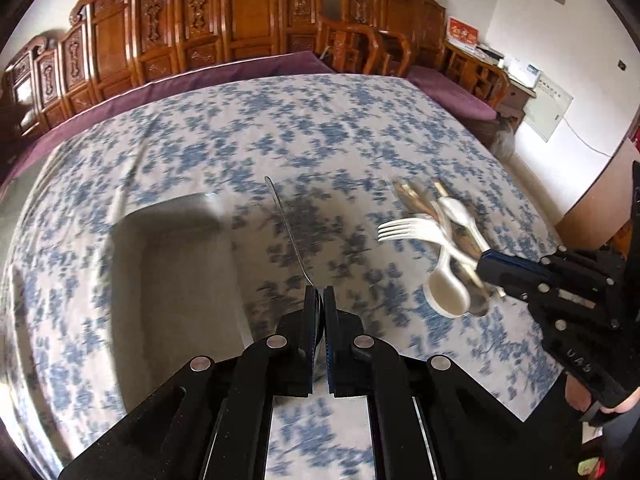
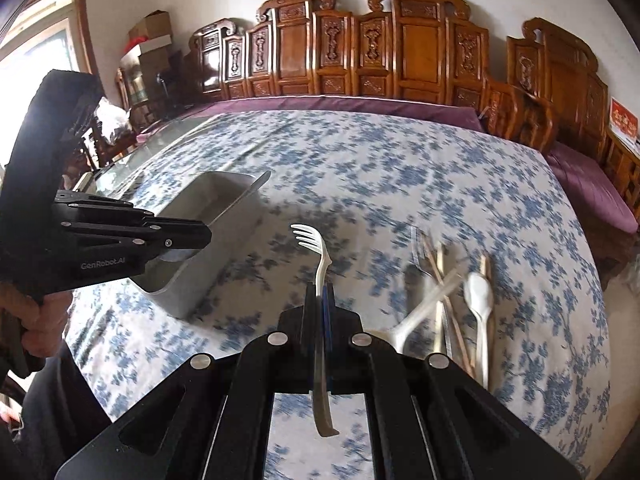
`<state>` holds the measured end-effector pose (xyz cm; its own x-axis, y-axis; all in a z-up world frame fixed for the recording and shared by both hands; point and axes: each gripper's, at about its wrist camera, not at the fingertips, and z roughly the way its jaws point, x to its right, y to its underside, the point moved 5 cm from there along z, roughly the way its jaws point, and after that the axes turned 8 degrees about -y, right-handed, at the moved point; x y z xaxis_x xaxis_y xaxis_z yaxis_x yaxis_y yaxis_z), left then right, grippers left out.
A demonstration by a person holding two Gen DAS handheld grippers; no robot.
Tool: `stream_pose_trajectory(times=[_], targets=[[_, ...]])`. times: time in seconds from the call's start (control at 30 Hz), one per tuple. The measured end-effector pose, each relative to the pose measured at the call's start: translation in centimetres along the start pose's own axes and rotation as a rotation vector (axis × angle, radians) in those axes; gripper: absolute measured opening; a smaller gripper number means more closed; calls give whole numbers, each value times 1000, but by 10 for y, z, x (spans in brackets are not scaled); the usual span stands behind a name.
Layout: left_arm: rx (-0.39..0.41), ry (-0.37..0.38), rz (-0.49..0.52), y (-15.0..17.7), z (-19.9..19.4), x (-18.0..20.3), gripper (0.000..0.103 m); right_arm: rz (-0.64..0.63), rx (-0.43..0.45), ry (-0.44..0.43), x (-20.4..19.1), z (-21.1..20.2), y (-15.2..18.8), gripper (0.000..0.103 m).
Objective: Organize utensils
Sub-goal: 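Carry the metal spoon into the grey tray and open the left gripper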
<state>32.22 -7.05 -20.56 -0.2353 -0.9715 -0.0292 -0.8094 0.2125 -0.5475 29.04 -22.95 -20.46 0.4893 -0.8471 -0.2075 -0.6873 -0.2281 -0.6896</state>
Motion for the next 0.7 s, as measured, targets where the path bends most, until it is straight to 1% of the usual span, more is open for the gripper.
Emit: stream_pose_trajectory(times=[0.17,0.3,0.7], targets=[[-21,-32,-19,7,0,-31,3,-13,4,-25,-24,11,-13,4],[-49,-43,-40,12,9,-51,3,-18,3,-38,-39,22,-22,4],[-125,-68,-93,26,47,-87,3,-26,-24,-55,-69,55,-45,4]])
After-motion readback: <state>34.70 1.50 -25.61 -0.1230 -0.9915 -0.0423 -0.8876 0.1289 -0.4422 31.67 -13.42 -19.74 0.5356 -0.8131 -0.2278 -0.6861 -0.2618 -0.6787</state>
